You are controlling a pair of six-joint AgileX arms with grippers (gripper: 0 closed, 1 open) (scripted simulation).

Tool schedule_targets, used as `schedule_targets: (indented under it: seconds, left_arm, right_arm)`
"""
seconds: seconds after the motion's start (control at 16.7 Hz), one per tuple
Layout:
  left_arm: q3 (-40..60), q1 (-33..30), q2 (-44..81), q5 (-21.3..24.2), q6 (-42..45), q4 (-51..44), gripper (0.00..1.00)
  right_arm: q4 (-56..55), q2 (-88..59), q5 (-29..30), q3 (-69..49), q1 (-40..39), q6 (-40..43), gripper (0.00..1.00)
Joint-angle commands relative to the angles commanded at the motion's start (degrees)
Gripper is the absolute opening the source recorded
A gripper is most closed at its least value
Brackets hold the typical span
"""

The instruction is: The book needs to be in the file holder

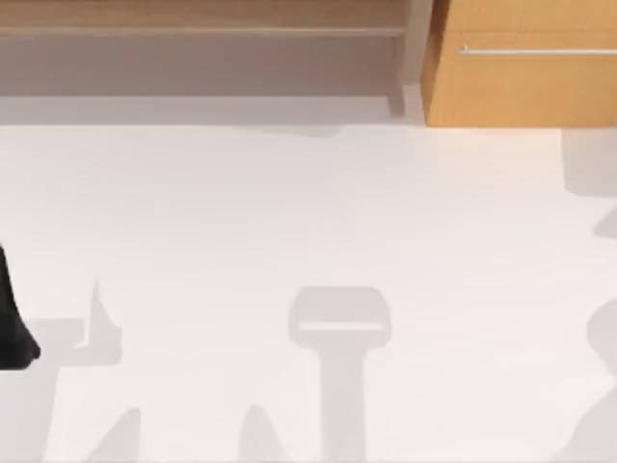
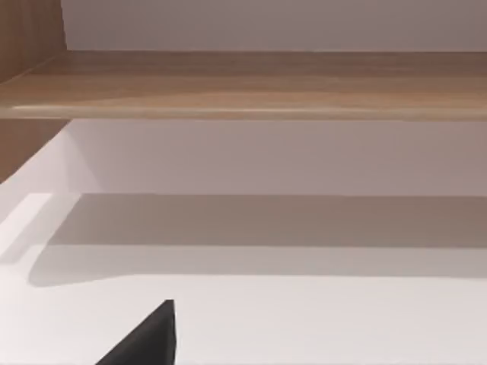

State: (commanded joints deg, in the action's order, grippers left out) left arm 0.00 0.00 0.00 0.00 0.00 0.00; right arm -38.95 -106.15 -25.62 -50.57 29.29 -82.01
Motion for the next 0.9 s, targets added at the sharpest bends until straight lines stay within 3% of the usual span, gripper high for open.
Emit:
schedule_targets:
  seconds: [0.9]
  left_arm:
    - [0.00,0.00,0.00,0.00,0.00,0.00,1.00]
  right_arm:
    - [0.38,-6.92,1.08,-7.48,-1.45,-1.58,0.00]
